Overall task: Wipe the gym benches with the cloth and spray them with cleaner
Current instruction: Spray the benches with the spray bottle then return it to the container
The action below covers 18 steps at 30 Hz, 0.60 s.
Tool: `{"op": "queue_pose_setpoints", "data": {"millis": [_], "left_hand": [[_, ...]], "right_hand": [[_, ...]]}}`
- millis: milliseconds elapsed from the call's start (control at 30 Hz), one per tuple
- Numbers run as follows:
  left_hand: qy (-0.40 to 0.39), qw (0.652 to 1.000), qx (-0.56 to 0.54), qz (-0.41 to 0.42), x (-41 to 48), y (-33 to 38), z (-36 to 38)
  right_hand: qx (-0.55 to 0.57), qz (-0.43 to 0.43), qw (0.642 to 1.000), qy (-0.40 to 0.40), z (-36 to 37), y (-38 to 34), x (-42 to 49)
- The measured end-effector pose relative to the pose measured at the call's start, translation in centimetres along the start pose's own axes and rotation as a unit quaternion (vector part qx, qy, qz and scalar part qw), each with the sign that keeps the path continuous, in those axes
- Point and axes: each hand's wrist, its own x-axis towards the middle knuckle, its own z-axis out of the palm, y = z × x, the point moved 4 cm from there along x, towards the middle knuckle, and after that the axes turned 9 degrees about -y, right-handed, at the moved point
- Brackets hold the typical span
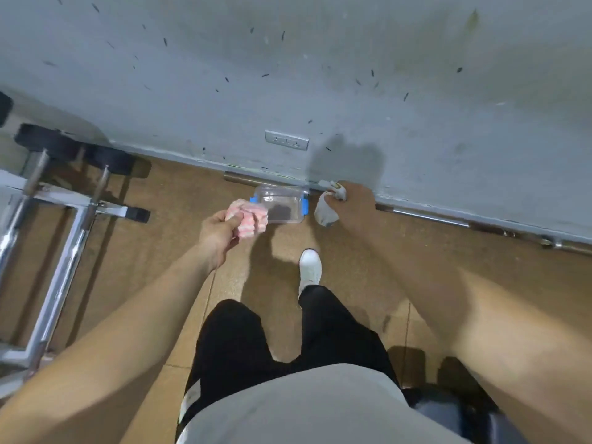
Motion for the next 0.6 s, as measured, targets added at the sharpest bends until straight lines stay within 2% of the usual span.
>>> {"op": "queue_pose_setpoints", "data": {"millis": [167, 267, 467, 600], "left_hand": [[0.043, 0.999, 0.019, 0.009, 7.4, 1.1, 0.2], [0.058, 0.997, 0.043, 0.007, 12.5, 1.1, 0.0], [0.089, 0.994, 0.058, 0.012, 24.4, -0.8, -1.1], [0.079, 0.995, 0.062, 0.005, 31.9, -4.2, -0.7]], "right_hand": [[-0.009, -0.038, 0.999, -0.021, 0.5, -0.8, 8.9], [-0.080, -0.042, 0.994, -0.056, 2.4, -0.5, 14.1], [-0.129, -0.032, 0.987, -0.086, 9.4, 1.8, 24.4], [-0.166, -0.015, 0.981, -0.098, 15.0, 5.1, 30.1]]}}
